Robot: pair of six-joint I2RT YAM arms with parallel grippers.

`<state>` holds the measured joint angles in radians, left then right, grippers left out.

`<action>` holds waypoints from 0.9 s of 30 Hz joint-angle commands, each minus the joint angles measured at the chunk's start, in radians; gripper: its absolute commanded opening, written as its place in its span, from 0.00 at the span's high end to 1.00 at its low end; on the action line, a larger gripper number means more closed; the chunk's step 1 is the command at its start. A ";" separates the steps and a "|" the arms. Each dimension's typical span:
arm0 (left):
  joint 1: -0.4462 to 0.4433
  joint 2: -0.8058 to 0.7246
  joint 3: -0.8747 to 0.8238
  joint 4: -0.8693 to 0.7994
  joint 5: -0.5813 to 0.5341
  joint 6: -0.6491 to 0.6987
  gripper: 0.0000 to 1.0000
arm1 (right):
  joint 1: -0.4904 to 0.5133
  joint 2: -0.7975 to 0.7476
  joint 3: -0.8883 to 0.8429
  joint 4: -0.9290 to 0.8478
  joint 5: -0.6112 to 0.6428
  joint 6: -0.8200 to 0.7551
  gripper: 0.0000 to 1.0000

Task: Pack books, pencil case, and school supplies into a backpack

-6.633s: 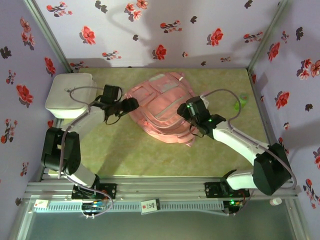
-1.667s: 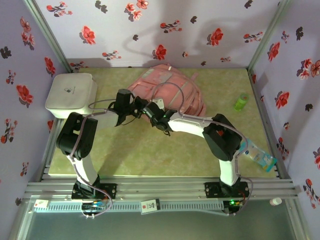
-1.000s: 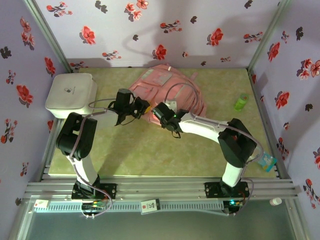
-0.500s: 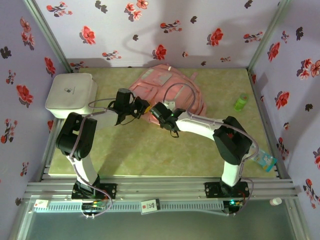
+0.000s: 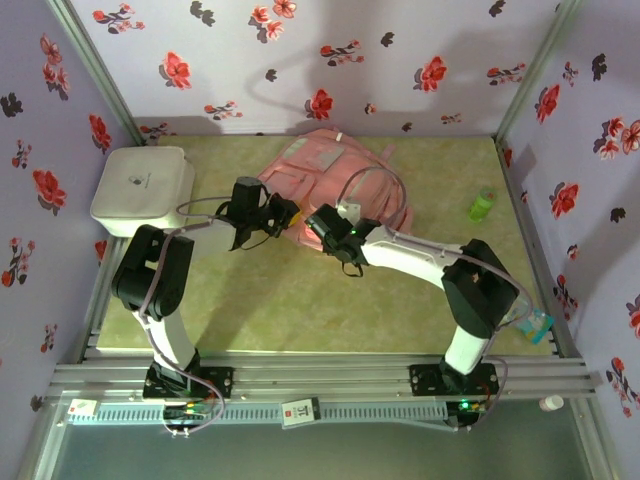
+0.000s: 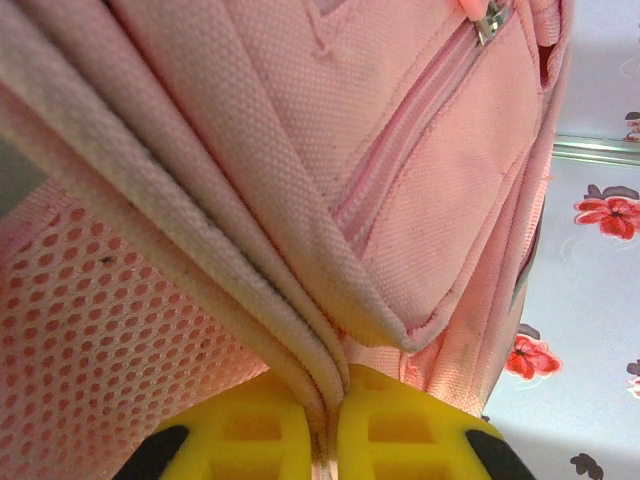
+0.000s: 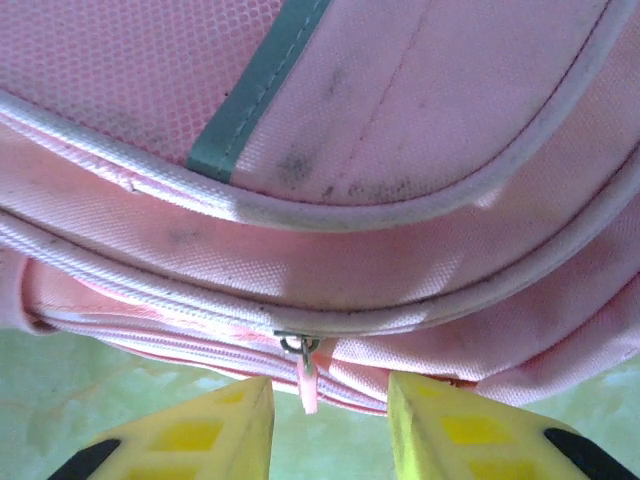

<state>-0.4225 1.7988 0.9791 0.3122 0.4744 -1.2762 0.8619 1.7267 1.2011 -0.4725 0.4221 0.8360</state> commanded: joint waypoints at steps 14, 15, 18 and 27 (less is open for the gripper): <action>0.006 -0.058 0.011 -0.001 0.030 0.037 1.00 | -0.023 0.058 -0.001 0.034 -0.081 0.078 0.67; 0.006 -0.058 0.010 -0.001 0.030 0.037 1.00 | -0.022 0.061 0.004 0.025 -0.058 0.071 0.67; 0.006 -0.059 0.011 -0.001 0.031 0.037 1.00 | -0.026 0.072 0.018 0.007 -0.039 0.056 0.68; 0.005 -0.061 0.013 -0.002 0.030 0.035 1.00 | -0.029 0.113 0.068 0.018 0.019 0.001 0.78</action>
<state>-0.4206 1.7863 0.9791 0.3111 0.4744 -1.2762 0.8436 1.8187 1.2289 -0.4416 0.3687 0.8635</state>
